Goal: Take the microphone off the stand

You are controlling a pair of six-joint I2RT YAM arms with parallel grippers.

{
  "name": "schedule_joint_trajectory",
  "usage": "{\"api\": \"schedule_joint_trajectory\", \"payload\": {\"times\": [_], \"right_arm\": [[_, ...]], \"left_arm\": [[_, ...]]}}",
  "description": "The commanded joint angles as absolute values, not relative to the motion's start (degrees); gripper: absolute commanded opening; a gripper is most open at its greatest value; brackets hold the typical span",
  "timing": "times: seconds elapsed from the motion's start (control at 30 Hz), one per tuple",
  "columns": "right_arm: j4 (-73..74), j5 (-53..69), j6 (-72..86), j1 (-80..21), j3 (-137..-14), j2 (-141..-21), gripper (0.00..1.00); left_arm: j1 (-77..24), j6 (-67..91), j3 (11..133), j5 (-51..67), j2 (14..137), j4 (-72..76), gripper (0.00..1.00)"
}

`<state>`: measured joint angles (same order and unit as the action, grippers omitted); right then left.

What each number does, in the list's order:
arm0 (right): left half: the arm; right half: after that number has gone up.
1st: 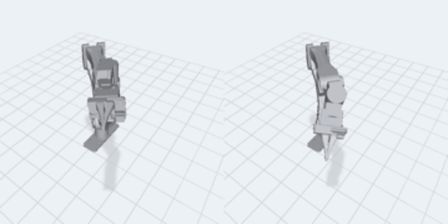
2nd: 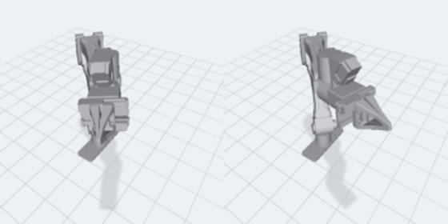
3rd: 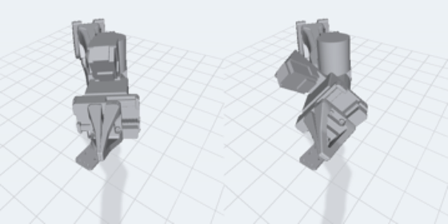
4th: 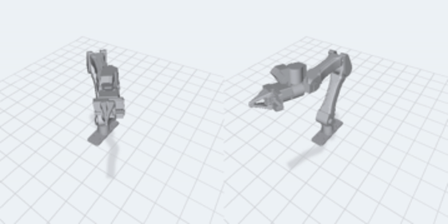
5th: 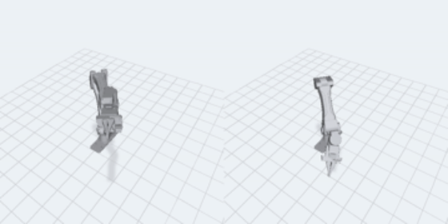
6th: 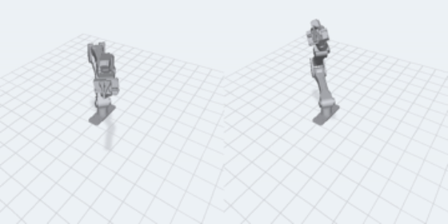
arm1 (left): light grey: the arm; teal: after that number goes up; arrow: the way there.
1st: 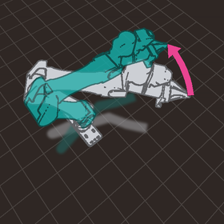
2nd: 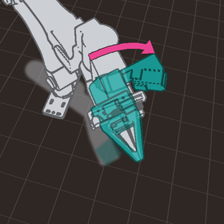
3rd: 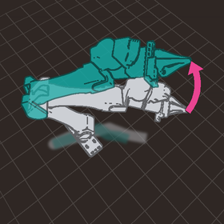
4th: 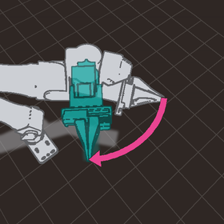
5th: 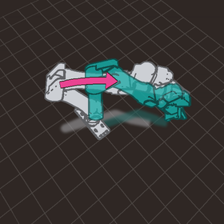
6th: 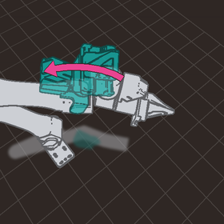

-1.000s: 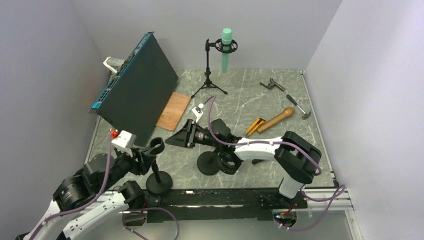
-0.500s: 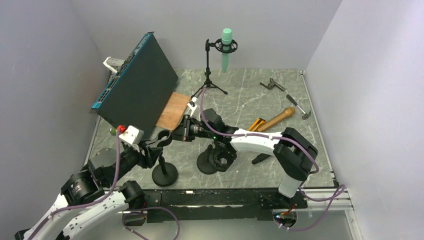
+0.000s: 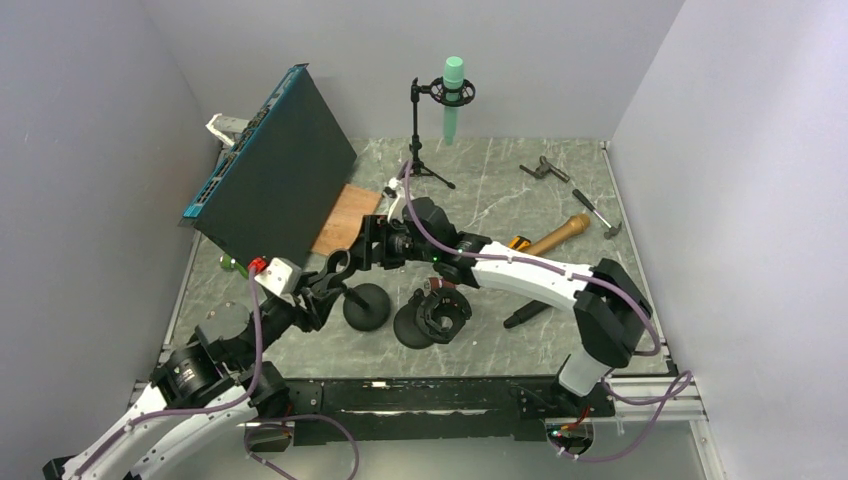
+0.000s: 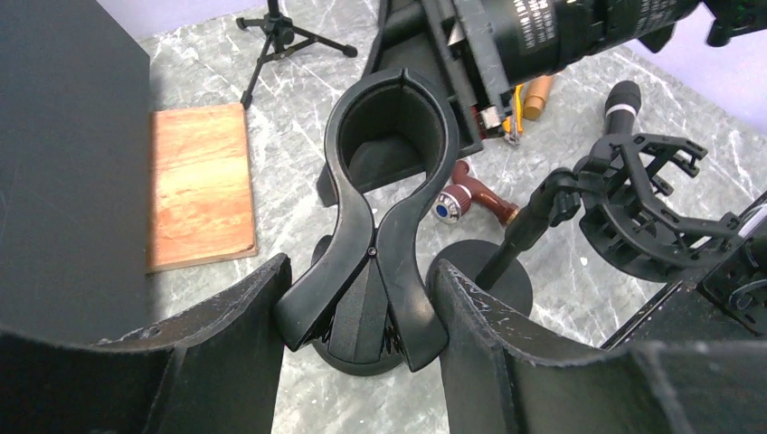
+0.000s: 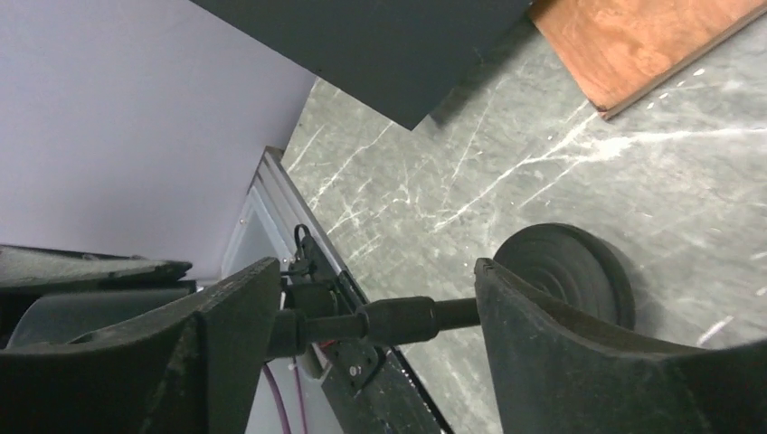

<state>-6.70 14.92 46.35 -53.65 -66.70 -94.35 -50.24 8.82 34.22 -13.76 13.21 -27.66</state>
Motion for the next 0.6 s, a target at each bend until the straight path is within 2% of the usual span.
{"api": "schedule_joint_trajectory", "payload": {"times": [0.0, 0.1, 0.23, 0.57], "right_arm": [[-7.9, 14.0, 43.2, -53.5, -67.5, -85.9, 0.85], [-7.7, 13.9, 42.9, -52.3, -65.9, -82.9, 0.93], [-6.0, 13.5, 42.4, -52.0, -65.1, -80.0, 0.99], [-6.7, 13.9, 43.4, -49.9, -61.1, -76.4, 1.0]], "left_arm": [[-50.5, 13.2, 32.1, -12.0, 13.4, -23.9, 0.02], [-50.4, 15.0, 30.3, -9.1, 15.4, -22.8, 0.03], [-50.4, 15.3, 30.7, -8.5, 21.4, -23.0, 0.03], [-50.4, 12.2, 42.4, -16.9, 26.5, -32.1, 0.0]]}}
